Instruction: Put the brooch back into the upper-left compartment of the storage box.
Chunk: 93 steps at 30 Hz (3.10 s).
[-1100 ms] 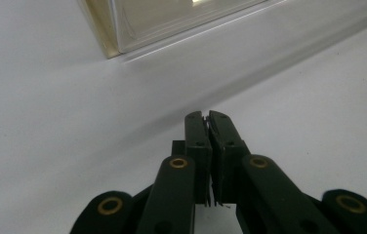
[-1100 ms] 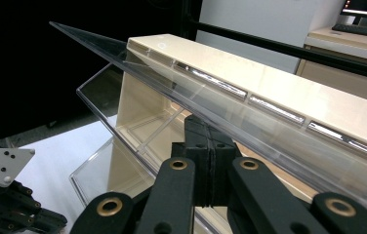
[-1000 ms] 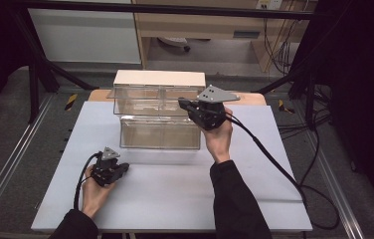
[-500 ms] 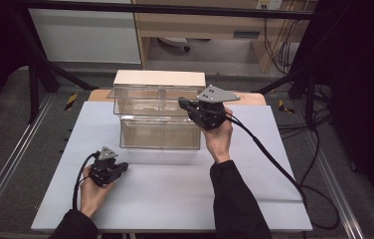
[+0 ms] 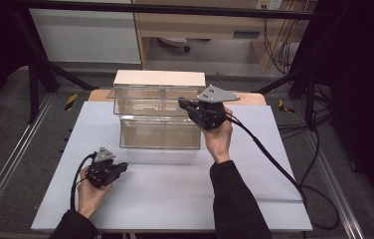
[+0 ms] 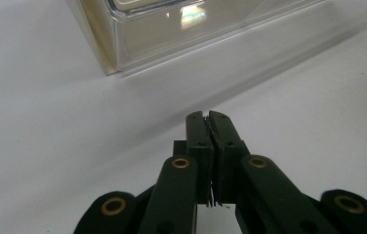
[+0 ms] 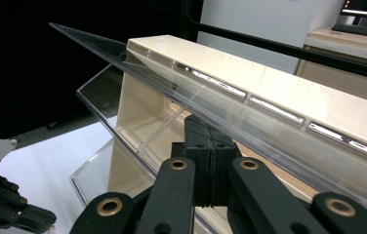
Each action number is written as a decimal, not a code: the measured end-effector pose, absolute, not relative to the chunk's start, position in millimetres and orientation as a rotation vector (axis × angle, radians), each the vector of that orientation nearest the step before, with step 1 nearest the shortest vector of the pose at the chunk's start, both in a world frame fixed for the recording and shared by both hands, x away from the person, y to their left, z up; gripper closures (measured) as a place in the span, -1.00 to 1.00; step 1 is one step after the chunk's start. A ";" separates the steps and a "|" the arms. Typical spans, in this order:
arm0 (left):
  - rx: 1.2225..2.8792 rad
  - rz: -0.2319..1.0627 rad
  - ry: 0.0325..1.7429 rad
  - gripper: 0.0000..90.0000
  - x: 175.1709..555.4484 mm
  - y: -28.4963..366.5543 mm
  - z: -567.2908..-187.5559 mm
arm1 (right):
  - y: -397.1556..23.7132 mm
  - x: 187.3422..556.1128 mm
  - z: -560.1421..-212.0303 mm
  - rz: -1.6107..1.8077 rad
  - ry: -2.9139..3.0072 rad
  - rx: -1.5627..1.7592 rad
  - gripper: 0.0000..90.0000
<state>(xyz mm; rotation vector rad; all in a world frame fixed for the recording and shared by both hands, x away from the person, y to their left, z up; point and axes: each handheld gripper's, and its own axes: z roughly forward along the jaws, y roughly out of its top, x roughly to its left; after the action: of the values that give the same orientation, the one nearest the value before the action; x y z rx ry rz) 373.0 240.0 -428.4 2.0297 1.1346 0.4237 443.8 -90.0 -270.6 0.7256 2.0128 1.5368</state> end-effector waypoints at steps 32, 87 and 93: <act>1.923 0.493 1.033 0.95 352.0 245.9 -401.9 | -89.9 443.8 -270.7 1.539 2.010 0.729 1.00; 1.747 0.589 0.932 0.95 344.1 243.5 -355.6 | -90.5 444.4 -269.6 1.549 2.008 0.731 1.00; 1.731 0.595 0.923 0.95 346.8 243.9 -349.0 | -90.4 444.7 -268.8 1.546 2.008 0.729 1.00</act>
<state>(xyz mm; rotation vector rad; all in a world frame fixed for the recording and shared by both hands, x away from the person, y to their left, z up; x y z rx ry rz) 346.8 243.9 -349.0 1.7306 0.9233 0.5954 444.7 -90.4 -268.8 0.7290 2.0080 1.5456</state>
